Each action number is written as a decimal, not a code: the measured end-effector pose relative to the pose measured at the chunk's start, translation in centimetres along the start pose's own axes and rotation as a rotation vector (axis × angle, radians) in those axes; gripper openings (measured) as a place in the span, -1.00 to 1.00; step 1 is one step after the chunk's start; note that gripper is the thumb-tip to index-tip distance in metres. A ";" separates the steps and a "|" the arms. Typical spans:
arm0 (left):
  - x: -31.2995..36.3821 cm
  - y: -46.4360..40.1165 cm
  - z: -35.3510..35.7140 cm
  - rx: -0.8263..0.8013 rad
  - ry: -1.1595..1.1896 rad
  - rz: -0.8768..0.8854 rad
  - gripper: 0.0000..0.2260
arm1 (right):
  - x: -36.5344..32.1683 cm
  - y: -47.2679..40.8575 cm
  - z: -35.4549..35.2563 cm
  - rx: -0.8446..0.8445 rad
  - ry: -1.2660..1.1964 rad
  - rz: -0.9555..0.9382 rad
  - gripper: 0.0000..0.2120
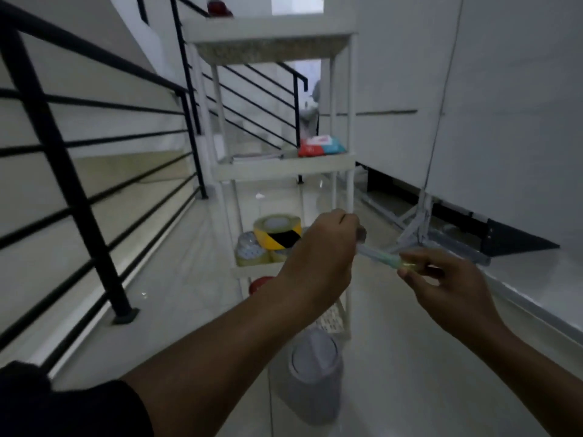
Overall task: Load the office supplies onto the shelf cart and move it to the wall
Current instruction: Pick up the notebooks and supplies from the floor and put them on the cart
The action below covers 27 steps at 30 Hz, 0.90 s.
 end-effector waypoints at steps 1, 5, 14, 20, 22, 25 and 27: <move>-0.3 -0.6 -1.4 0.019 -0.002 -0.005 -0.82 | -1.3 -0.6 0.0 0.011 -0.015 -0.016 -0.77; -1.3 -2.5 -6.3 0.094 -0.013 -0.035 -0.84 | -6.1 -2.8 0.4 0.064 -0.050 -0.068 -0.81; -4.2 -4.3 -12.0 0.223 0.011 -0.078 -0.86 | -13.7 -7.7 1.2 0.123 -0.032 -0.241 -0.76; -8.4 -6.7 -13.7 0.260 0.023 -0.106 -0.88 | -17.8 -14.3 3.7 0.126 0.151 -0.374 -0.73; -9.4 -7.8 -14.3 0.268 0.013 -0.114 -0.85 | -18.9 -17.0 5.4 0.045 0.210 -0.364 -0.75; -10.9 -9.3 -14.8 0.284 0.019 -0.118 -0.82 | -19.4 -21.6 8.8 -0.038 0.359 -0.292 -0.82; -11.8 -9.9 -14.9 0.281 0.027 -0.122 -0.82 | -19.0 -24.3 11.0 -0.060 0.415 -0.212 -0.82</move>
Point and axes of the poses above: each hand's wrist, its own y-axis away from the middle knuckle, its own z-axis out of the palm, x = y × z, the point moved 2 cm from there along -y, towards the middle knuckle, and after that the axes turned 1 degree about -x, right-handed, at the moved point
